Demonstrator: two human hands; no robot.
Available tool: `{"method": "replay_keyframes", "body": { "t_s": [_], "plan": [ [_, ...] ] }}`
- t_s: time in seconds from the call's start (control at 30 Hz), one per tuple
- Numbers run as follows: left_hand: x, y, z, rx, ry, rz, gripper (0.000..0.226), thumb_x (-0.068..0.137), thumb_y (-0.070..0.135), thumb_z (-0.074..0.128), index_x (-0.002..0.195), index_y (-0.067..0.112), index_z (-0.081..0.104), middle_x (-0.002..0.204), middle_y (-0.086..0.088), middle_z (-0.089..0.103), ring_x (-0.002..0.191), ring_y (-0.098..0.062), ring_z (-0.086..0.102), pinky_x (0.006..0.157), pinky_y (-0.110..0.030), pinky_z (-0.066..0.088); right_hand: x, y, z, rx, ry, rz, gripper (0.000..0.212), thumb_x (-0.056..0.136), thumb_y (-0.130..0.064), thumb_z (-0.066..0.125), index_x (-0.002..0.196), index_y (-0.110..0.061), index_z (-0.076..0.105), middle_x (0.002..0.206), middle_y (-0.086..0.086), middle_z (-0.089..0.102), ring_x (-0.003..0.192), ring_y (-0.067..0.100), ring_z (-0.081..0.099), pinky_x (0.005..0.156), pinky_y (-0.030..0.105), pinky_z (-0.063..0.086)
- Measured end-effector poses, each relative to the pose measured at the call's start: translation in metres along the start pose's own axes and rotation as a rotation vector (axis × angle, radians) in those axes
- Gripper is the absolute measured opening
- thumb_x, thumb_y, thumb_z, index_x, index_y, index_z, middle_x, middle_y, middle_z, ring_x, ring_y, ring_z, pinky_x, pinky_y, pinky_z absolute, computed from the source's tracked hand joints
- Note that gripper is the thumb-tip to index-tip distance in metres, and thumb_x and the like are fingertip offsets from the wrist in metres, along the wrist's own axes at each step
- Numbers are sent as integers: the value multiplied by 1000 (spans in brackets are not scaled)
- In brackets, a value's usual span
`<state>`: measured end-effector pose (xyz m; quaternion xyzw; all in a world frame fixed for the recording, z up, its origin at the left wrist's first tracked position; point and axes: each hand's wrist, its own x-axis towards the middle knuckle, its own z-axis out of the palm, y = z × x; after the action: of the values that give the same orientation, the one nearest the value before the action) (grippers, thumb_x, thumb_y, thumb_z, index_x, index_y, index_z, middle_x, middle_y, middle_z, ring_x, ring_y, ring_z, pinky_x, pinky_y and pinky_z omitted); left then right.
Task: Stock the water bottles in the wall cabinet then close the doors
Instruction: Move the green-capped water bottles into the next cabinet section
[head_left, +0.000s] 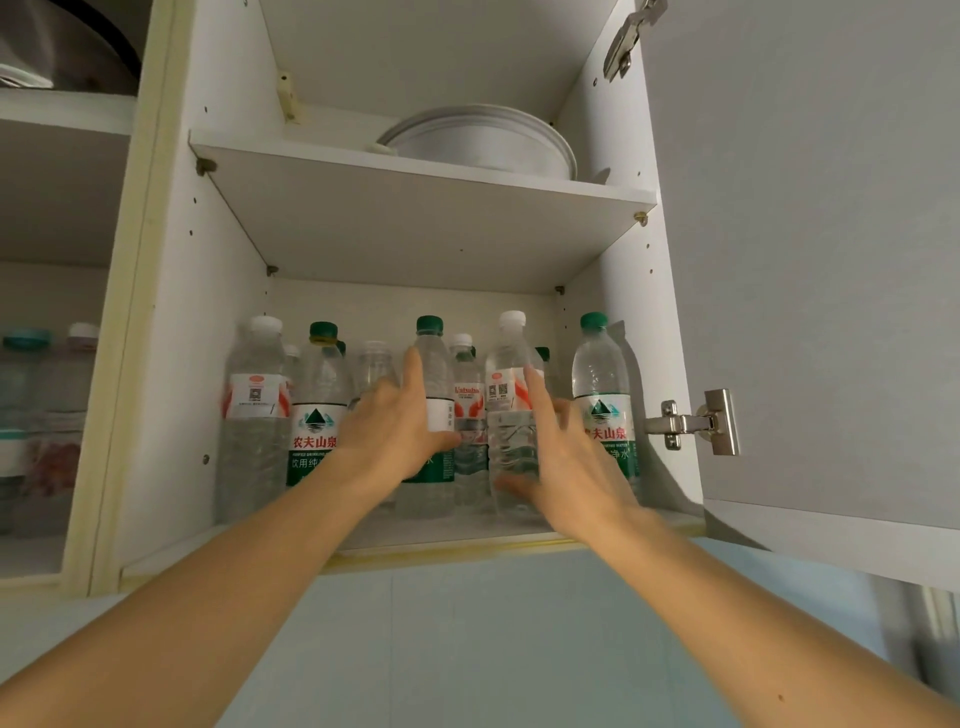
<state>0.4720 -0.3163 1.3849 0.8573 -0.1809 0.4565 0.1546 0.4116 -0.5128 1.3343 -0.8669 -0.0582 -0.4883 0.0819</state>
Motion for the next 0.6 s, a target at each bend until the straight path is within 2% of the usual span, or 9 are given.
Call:
{"method": "replay_keyframes", "body": {
  "t_s": [0.07, 0.17, 0.27, 0.33, 0.4, 0.47, 0.6],
  "plan": [
    [-1, -1, 1, 129, 36, 38, 119, 74, 68, 74, 156, 25, -1, 137, -22, 50, 117, -37, 57, 86, -49, 58, 2, -2, 1, 46, -76, 32, 125, 86, -47, 77, 150, -46, -30, 139, 17, 46, 87, 29, 68, 71, 45, 61],
    [0, -8, 0, 263, 64, 77, 116, 77, 72, 68, 157, 22, 0, 142, -21, 45, 125, -37, 49, 91, -46, 54, 3, 0, 2, 83, -129, 88, 122, 91, -29, 76, 151, -44, -29, 130, 19, 53, 88, 27, 67, 80, 46, 60],
    [2, -12, 4, 334, 85, 113, 114, 79, 75, 63, 159, 20, 3, 140, -19, 45, 123, -35, 48, 97, -44, 50, 1, 2, 2, 65, -148, 109, 123, 86, 3, 69, 152, -44, -24, 119, 14, 53, 73, 20, 61, 69, 42, 59],
    [5, -13, 10, 377, 114, 133, 112, 78, 78, 61, 159, 22, 6, 134, -16, 46, 117, -32, 47, 96, -41, 48, 1, 2, 3, 63, -133, 100, 124, 81, 12, 65, 154, -45, -18, 121, 12, 48, 74, 22, 60, 68, 42, 58],
    [8, -14, 13, 400, 146, 147, 112, 76, 80, 61, 158, 23, 10, 134, -14, 44, 116, -31, 45, 96, -41, 47, 1, 2, 4, 59, -109, 83, 119, 82, 8, 67, 156, -43, -10, 123, 10, 42, 79, 24, 61, 72, 43, 59],
    [15, -15, 13, 389, 167, 169, 113, 73, 81, 62, 157, 24, 13, 138, -14, 40, 120, -31, 42, 100, -42, 45, 0, 3, 6, 45, -67, 56, 108, 84, -1, 72, 159, -37, 4, 125, 8, 40, 86, 24, 61, 74, 37, 58],
    [38, -1, 3, 273, 197, 184, 102, 75, 82, 60, 152, 23, 29, 144, -11, 38, 127, -30, 39, 103, -45, 39, -4, 1, 7, 6, 100, -17, 73, 86, -9, 72, 150, -20, 40, 129, 5, 40, 117, 25, 49, 83, 32, 54]
  ]
}}
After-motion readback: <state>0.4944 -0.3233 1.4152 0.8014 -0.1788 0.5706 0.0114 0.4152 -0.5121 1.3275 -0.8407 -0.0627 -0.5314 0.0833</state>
